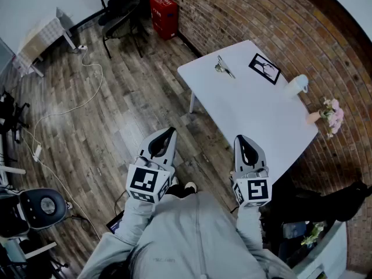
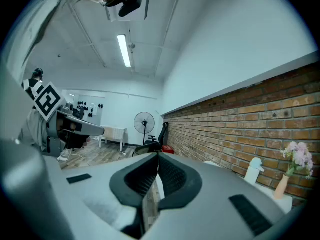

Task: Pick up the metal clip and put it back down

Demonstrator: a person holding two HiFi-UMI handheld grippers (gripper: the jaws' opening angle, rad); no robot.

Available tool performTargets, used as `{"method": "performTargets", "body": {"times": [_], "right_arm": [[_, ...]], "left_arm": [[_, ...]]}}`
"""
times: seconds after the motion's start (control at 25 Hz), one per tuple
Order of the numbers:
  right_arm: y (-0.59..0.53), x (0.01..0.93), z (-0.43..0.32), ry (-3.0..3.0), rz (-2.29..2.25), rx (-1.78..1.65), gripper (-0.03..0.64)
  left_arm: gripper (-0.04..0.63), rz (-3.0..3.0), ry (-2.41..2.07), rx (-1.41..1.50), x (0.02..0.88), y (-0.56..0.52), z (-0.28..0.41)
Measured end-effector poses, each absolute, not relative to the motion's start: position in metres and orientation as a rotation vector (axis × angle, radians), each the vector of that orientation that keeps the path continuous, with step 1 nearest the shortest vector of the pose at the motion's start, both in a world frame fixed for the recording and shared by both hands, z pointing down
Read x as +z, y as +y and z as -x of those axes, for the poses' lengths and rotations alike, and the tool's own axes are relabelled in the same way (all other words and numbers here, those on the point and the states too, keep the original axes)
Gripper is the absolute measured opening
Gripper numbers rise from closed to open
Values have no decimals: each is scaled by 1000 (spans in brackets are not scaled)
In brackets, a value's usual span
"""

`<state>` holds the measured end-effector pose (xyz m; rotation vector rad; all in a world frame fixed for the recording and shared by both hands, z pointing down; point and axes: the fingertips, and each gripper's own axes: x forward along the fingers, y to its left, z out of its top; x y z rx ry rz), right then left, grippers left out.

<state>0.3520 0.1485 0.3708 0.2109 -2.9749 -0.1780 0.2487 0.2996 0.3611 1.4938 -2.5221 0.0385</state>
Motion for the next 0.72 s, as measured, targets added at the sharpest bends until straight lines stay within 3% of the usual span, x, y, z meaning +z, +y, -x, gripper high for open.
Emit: {"method": "performTargets", "body": {"times": [0.44,0.72], "right_arm": [[145,383,-355,-2985,-116,-126,25],[134,386,-314,-2993,-78,-130,25]], "left_arm": [[34,-1419,-2536,46,376,298,-256],[34,-1415,-2545,32,382,280,-221]]}}
